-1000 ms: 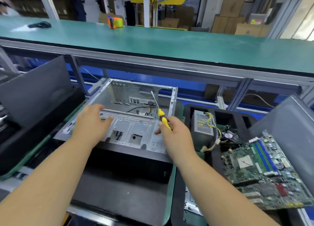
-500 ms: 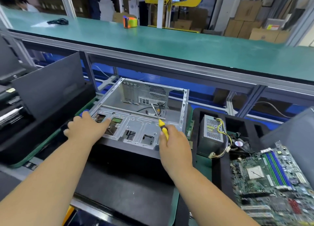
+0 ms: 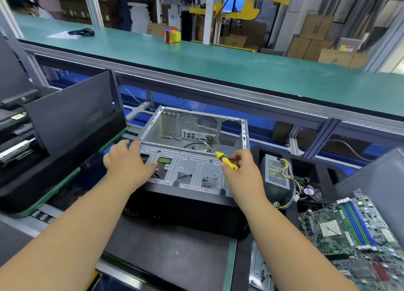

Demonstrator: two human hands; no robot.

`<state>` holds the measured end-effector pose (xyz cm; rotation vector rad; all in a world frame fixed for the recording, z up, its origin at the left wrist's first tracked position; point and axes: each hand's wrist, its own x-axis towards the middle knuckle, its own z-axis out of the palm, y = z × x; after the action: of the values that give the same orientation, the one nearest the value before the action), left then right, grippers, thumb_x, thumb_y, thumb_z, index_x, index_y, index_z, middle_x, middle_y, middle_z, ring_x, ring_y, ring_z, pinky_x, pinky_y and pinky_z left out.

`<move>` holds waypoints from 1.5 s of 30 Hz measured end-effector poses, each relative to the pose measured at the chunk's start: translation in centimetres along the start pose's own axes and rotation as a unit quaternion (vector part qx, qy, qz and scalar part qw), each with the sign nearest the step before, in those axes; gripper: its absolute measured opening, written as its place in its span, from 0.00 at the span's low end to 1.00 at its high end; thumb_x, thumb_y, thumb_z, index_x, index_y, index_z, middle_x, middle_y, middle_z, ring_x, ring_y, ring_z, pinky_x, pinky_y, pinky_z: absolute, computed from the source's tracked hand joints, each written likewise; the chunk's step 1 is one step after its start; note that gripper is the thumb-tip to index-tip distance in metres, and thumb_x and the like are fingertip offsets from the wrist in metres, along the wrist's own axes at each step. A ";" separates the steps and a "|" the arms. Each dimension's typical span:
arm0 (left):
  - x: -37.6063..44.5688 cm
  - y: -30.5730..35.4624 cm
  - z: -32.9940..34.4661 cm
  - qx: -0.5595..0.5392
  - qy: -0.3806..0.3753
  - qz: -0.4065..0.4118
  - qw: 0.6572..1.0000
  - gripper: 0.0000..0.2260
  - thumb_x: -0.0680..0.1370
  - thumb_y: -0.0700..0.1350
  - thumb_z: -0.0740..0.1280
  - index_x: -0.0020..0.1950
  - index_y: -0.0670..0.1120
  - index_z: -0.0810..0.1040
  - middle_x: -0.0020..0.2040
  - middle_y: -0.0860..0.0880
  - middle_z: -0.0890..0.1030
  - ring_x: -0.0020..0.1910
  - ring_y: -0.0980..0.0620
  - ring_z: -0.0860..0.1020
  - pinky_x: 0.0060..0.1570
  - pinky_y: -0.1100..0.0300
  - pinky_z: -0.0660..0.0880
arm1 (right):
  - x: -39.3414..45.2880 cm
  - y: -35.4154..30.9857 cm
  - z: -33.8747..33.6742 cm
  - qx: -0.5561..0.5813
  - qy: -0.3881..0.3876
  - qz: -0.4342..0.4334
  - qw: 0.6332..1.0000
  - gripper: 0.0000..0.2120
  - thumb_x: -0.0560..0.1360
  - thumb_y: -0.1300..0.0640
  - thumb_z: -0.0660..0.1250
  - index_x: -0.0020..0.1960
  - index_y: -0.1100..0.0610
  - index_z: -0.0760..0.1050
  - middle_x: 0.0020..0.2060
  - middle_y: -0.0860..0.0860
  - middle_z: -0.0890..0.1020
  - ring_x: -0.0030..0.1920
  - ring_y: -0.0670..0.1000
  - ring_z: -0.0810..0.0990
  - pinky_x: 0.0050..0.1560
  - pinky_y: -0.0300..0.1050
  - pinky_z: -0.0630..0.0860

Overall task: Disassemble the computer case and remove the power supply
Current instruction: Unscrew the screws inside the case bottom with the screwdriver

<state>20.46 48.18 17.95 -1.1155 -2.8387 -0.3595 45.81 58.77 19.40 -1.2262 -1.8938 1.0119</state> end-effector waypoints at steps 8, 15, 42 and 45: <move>1.3 -0.2 0.0 -0.183 -0.112 0.265 0.940 0.15 0.69 0.51 0.74 0.55 0.55 0.78 0.54 0.53 0.77 0.58 0.51 0.74 0.60 0.56 0.69 | 0.2 -4.8 3.9 0.093 0.023 -0.033 0.995 0.11 0.73 0.52 0.73 0.39 0.54 0.72 0.38 0.54 0.82 0.41 0.53 0.80 0.44 0.52 0.77; 1.9 -0.4 0.6 -0.206 -0.115 0.295 0.926 0.13 0.69 0.55 0.72 0.53 0.58 0.80 0.50 0.56 0.77 0.56 0.51 0.73 0.61 0.52 0.70 | 0.9 -7.2 7.1 -0.003 0.037 -0.058 0.998 0.11 0.74 0.46 0.70 0.40 0.49 0.71 0.37 0.47 0.82 0.40 0.48 0.79 0.41 0.48 0.76; 1.8 -0.7 0.4 -0.265 -0.104 0.264 0.922 0.07 0.72 0.46 0.73 0.48 0.55 0.83 0.44 0.59 0.78 0.48 0.60 0.74 0.50 0.66 0.70 | 1.7 -9.1 7.7 -0.100 0.002 -0.107 0.989 0.10 0.76 0.49 0.69 0.42 0.51 0.70 0.37 0.48 0.79 0.40 0.52 0.76 0.42 0.54 0.76; 1.8 -0.7 0.4 -0.262 -0.100 0.270 0.921 0.07 0.72 0.45 0.73 0.47 0.55 0.83 0.43 0.59 0.77 0.47 0.60 0.74 0.49 0.66 0.70 | 1.8 -9.3 7.8 -0.112 -0.005 -0.108 0.988 0.10 0.76 0.48 0.68 0.42 0.50 0.70 0.37 0.48 0.79 0.40 0.52 0.76 0.42 0.52 0.75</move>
<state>18.66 49.04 17.67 -2.0662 -2.4789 -1.0375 34.77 56.01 23.87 -1.1076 -2.1407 0.7061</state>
